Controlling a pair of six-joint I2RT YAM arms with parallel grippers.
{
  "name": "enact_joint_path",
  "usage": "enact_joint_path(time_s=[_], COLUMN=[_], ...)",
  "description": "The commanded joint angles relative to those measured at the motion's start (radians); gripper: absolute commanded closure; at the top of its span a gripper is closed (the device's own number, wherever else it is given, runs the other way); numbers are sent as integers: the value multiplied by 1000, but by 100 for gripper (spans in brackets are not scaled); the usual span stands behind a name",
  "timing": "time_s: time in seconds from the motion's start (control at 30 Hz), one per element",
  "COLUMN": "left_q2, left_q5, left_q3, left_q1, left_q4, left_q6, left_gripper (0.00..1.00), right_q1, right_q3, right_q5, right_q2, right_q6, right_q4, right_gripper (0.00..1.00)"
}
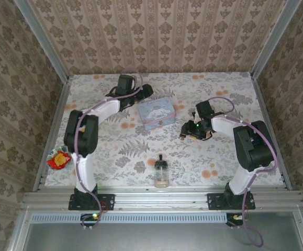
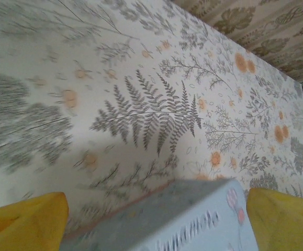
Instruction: Unlock the padlock with the key
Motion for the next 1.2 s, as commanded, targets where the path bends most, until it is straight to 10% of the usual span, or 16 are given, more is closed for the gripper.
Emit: enact_joint_path(time_s=[0.0,0.6,1.17], left_q2=[-167,-263,-135], left_q5=[-141,-62,-11], left_q3=[-102,-343,-189], left_q1=[-7,-112,-95], left_q4=[-98,-68,-43], left_q6=[75,89,98], left_gripper=[11,14,20], right_q1=[-5,106,195], right_q3=[53,530,359], right_q5=[70,108,174], right_q2=[-65,233,111], right_q6=[-38,-74,45], right_q4=[-67,-79,-11], right_gripper=[46,40,47])
